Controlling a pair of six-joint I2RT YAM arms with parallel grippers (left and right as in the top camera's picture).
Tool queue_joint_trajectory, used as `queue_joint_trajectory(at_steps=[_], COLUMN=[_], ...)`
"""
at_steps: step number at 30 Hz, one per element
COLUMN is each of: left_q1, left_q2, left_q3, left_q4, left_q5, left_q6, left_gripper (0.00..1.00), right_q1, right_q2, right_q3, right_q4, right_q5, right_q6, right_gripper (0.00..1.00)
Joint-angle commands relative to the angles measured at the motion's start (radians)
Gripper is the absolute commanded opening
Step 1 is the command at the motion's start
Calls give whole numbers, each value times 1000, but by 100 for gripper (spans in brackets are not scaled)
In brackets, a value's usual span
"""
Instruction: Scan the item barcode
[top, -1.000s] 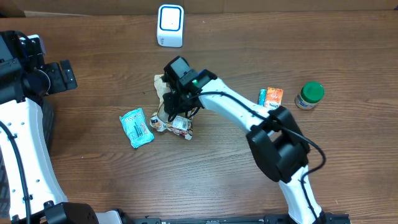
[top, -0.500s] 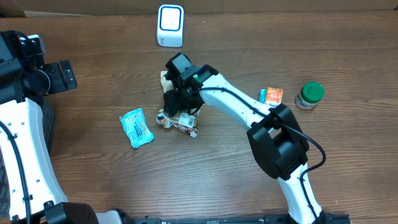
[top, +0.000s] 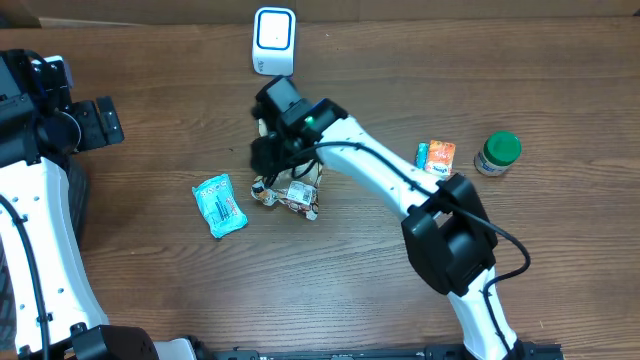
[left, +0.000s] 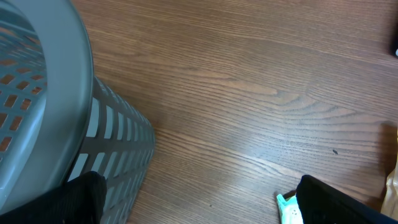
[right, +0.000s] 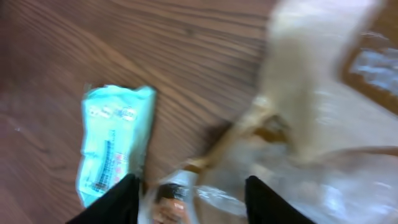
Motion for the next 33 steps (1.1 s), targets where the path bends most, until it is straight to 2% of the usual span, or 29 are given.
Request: queue_joint_trajectory(at_steps=[1,6,12,17,20,23,27,29,33], left_q1=[-2,-2,-2,-2,-2,-2,-2,-2,-2], left_q2=[1,1,1,1,1,1,1,1,1], left_q3=[-3,-3,-3,-3,-3,-3,-3,-3,-3], left_q4=[1,1,1,1,1,1,1,1,1], left_q5=[-2,-2,-2,-2,-2,-2,-2,-2,-2], left_q6=[26,26,26,26,26,26,26,26,26], left_gripper=[100,100,100,100,99,100,100,100,100], right_q1=[64,103,100,40,-32,-101,-234,-276,-336], right_q2=[43,65,64,64,64,64,64,64,64], right_q3=[5,5,5,5,5,5,5,5,31], right_q4=[28,-17,-227,-430,-491,-495,-384,-315,-246], right_q5=[-12,-11,1,156,278,355,375,323,96], right_q6=[-3,-27,-25,32,56,57,47,46,-5], right_gripper=[56,58,57,55,55,59,68,70,71])
